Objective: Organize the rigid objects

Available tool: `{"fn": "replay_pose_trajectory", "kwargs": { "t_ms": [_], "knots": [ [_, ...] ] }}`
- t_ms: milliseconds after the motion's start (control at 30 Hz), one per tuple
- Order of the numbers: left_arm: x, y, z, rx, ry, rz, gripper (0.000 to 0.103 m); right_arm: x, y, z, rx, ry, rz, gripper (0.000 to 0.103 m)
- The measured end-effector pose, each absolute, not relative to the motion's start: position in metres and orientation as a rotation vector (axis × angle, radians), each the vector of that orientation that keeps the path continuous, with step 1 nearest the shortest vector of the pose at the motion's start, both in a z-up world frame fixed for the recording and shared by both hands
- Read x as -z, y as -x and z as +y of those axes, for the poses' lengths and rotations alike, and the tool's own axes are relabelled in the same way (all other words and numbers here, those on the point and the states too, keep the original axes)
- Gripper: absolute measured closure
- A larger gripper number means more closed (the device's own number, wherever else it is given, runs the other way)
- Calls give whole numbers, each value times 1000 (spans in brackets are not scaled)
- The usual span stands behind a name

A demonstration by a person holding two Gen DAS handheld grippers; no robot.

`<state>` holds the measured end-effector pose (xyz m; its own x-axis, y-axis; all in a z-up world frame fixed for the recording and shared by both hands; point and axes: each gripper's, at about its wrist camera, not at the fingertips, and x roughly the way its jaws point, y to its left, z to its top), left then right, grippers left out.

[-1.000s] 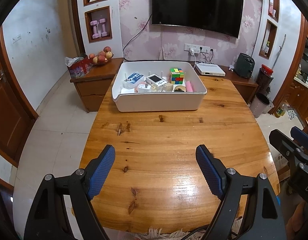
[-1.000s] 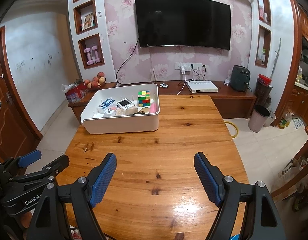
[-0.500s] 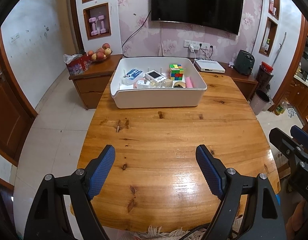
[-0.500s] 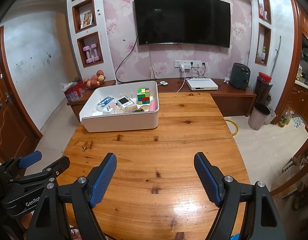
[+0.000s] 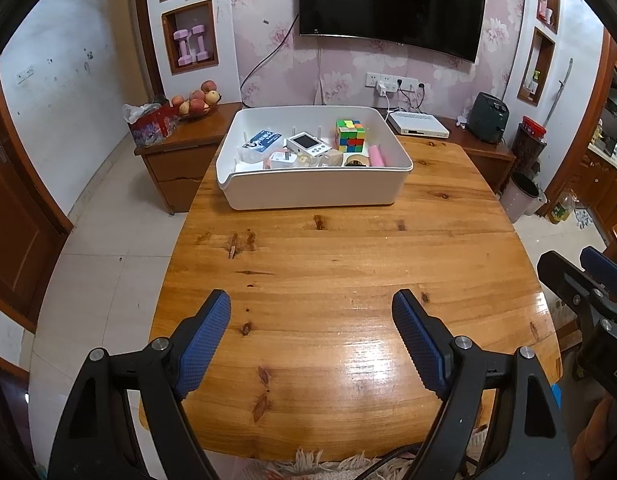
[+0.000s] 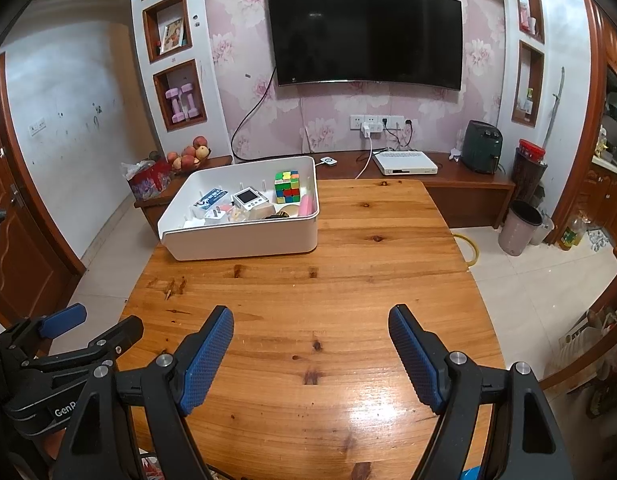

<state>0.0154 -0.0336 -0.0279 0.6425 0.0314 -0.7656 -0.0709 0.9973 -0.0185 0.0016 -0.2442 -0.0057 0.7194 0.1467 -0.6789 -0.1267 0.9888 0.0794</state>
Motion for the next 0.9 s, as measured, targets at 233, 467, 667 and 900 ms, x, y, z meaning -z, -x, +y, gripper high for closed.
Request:
{"fn": "replay_pose_trajectory", "kwargs": {
  "t_ms": [233,467,667,900],
  "knots": [
    [28,-15,-34,-58,48,874,18,7,-2,-245,-152,-30,758,22],
    [28,-16,-34,-58,49,874,18,9,0,-244,-153,-30,761,22],
    [29,-15,-34,-58,47,875,18,8,0,-243,-154,-33,765,22],
    [28,-15,-33,-58,50,876,18,8,-1,-242,-154,-33,770,22]
  ]
}}
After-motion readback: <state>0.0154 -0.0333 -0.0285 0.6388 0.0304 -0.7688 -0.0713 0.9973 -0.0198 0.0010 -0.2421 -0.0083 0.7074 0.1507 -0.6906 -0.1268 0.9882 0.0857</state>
